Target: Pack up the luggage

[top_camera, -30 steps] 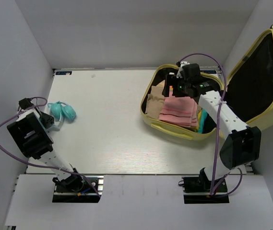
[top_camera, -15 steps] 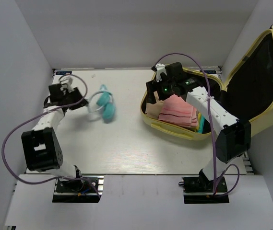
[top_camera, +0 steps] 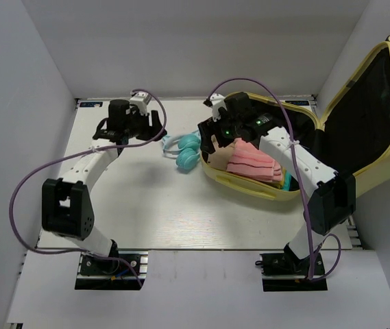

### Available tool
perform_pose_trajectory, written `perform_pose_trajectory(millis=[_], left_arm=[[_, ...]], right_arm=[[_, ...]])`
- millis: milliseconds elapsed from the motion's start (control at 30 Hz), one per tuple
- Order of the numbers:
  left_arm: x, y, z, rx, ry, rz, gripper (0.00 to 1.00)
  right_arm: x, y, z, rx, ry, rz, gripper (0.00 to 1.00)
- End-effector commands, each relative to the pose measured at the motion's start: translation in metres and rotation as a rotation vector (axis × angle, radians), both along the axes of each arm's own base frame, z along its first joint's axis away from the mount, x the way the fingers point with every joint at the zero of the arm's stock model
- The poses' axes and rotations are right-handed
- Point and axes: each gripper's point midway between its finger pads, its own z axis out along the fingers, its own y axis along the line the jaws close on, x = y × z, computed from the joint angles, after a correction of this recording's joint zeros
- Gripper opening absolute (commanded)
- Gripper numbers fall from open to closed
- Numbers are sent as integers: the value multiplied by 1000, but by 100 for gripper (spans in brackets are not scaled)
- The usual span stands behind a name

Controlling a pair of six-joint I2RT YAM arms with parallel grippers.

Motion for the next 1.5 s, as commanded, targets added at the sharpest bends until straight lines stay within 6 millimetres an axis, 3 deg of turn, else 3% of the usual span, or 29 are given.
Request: perform_pose_trajectory(millis=[0, 33, 67, 100, 133, 233, 400, 700, 767, 800, 833, 900, 933, 1000, 1033, 1100, 1133, 1167, 1200, 1233, 1267, 1300, 1367, 1400, 1467], left_arm=[[29, 12, -7, 98, 41, 94, 77], [34, 12, -27, 125, 87, 94, 78], [37, 4, -33, 140, 103, 80, 78], [53, -2, -27, 160, 97, 68, 78], [54, -6, -50, 196, 158, 62, 77], [65, -24, -76, 297, 180, -8, 77], [60, -35, -121, 351, 250, -68, 79], [38, -10, -187, 550, 386, -1, 72], [36, -12, -189, 530, 401, -2, 63], [35, -16, -190, 515, 407, -4, 40], [31, -19, -189, 516, 421, -6, 26], [31, -24, -182, 477, 437, 45, 1], [35, -28, -164, 437, 406, 54, 0], [25, -28, -164, 387, 423, 76, 0], [32, -30, -133, 338, 335, 95, 0], [30, -23, -121, 295, 309, 135, 0], [35, -24, -83, 234, 201, 158, 0], [37, -19, -72, 212, 170, 171, 0], [30, -15, -73, 220, 158, 161, 0], [36, -16, -30, 177, 37, 167, 0], [35, -17, -19, 170, 3, 154, 0], [33, -15, 14, 160, -105, 143, 0], [24, -22, 29, 143, -151, 74, 0], [18, -23, 52, 173, -254, 20, 0], [3, -38, 58, 164, -286, -100, 0]], right_arm=[[21, -23, 17, -28, -85, -186, 89], [25, -26, 17, -28, -96, -217, 89], [21, -30, 13, -34, -89, -227, 89], [20, -31, 13, -28, -86, -238, 89], [18, -32, 10, -31, -80, -240, 89], [18, -41, 10, -44, -90, -283, 89], [14, -50, 5, -62, -88, -316, 89], [6, -58, 3, -68, -71, -332, 89], [3, -57, 2, -63, -67, -328, 89], [4, -55, 1, -57, -64, -326, 89], [4, -55, 0, -57, -61, -328, 89], [3, -53, 0, -51, -54, -319, 89], [3, -52, 1, -50, -55, -313, 89], [3, -50, 2, -49, -57, -301, 89], [1, -51, 3, -54, -63, -288, 89], [-1, -50, 6, -49, -69, -266, 89], [-1, -49, 7, -47, -78, -259, 89], [-4, -45, 10, -28, -74, -234, 89], [-6, -42, 11, -23, -82, -201, 89], [-6, -41, 14, -15, -91, -189, 89], [-5, -40, 22, -3, -108, -182, 89], [-7, -35, 25, 12, -115, -145, 89], [-10, -31, 37, 26, -156, -88, 89], [-16, -23, 42, 50, -171, -8, 89], [-18, -20, 50, 54, -227, 66, 89]])
